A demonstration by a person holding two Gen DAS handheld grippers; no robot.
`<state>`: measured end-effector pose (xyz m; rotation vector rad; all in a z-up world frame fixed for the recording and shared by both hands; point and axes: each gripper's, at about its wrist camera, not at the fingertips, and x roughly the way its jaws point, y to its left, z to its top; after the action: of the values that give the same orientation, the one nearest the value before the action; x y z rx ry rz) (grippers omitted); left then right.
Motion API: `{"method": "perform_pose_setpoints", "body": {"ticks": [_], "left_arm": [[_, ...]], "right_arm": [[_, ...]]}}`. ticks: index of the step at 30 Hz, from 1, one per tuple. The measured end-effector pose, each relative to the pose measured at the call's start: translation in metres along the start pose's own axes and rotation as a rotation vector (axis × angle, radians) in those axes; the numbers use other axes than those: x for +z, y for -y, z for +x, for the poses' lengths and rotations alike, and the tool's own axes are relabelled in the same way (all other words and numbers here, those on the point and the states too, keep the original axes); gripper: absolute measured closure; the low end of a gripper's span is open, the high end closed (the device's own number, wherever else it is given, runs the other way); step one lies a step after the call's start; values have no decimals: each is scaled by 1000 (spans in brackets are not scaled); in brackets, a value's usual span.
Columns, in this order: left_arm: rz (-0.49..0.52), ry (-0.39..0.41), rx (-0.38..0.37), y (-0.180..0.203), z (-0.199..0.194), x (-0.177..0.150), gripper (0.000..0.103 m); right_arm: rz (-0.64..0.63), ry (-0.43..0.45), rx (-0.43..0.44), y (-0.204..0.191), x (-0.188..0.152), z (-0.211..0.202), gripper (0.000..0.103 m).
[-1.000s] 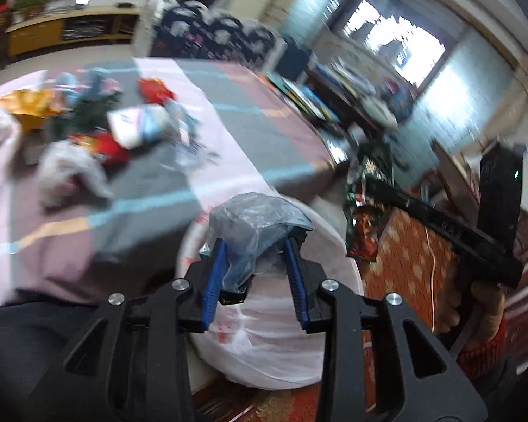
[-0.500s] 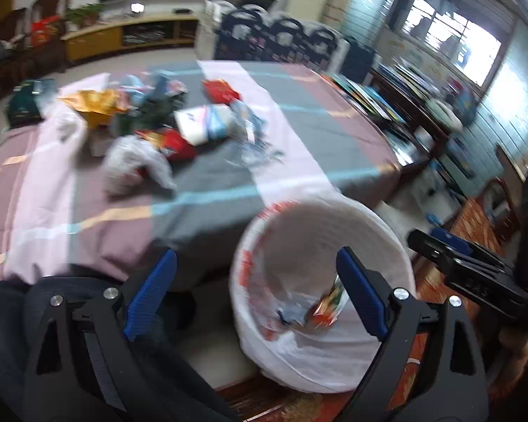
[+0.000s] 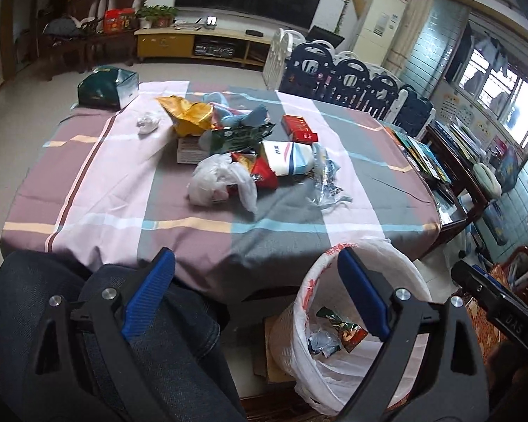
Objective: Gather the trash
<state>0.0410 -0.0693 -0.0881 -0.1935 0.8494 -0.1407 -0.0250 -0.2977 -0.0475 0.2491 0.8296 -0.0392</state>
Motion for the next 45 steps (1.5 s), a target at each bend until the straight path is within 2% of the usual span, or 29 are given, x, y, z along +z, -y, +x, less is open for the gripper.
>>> {"method": "perform_pose_setpoints", "body": {"ticks": [20, 45], "left_arm": [[-10, 26, 21, -2, -5, -2, 10], [-71, 10, 41, -18, -1, -3, 10]], "right_arm": [[21, -23, 31, -4, -6, 9, 28], [15, -52, 47, -11, -9, 20, 28]]}}
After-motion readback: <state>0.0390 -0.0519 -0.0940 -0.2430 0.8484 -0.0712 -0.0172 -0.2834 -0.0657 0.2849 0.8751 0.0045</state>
